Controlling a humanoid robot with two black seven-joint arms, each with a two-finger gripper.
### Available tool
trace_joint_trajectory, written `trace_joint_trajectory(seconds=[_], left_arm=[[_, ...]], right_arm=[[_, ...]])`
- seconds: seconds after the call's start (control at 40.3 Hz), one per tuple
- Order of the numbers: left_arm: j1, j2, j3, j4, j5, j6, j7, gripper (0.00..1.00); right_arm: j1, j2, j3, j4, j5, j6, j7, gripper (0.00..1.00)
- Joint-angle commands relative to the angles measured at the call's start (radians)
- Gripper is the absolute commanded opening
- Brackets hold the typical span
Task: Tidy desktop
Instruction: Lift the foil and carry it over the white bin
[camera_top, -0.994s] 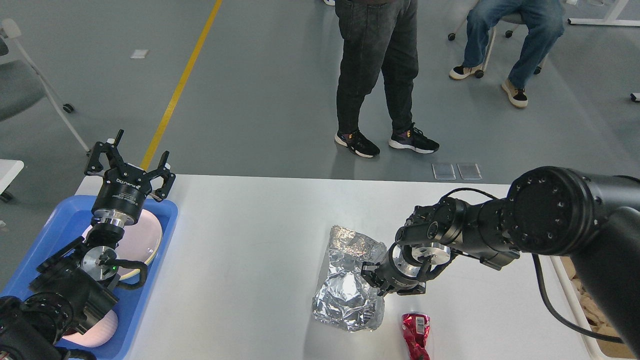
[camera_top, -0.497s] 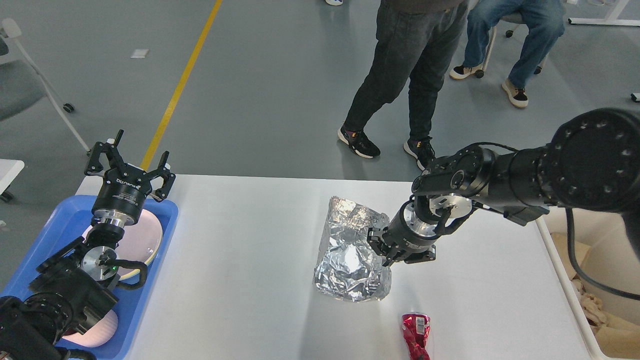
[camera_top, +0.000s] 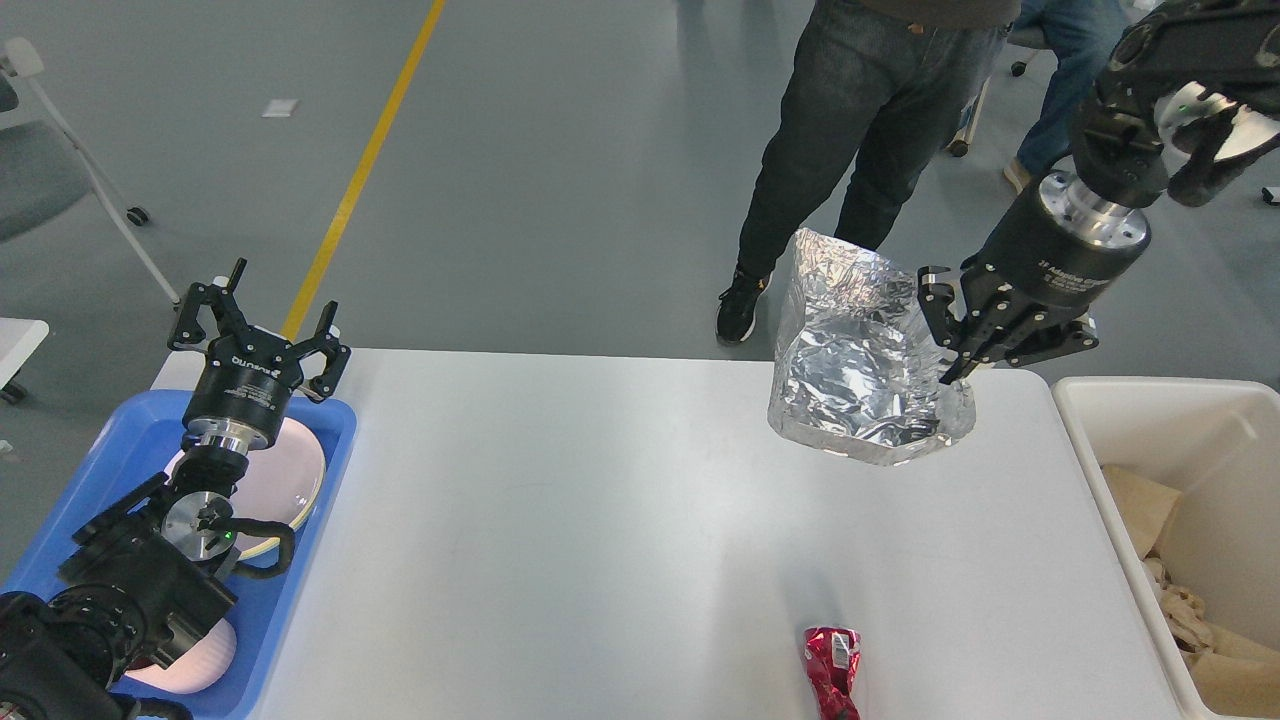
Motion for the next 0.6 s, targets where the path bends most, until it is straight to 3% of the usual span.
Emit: trace_joint_trajectory(seconds=[0.0, 0.571], left_arm=[[0.000, 0.000, 0.000, 0.000, 0.000, 0.000, 0.001, 0.96], [0.000, 0.000, 0.000, 0.000, 0.000, 0.000, 0.001, 0.96]], right_arm=[[0.049, -0.013, -0.084, -0.004, -0.006, 0.002, 0.000, 0.00], [0.047, -0.191, -0.176, -0.122, -0.282, 0.002, 0.000, 0.00]])
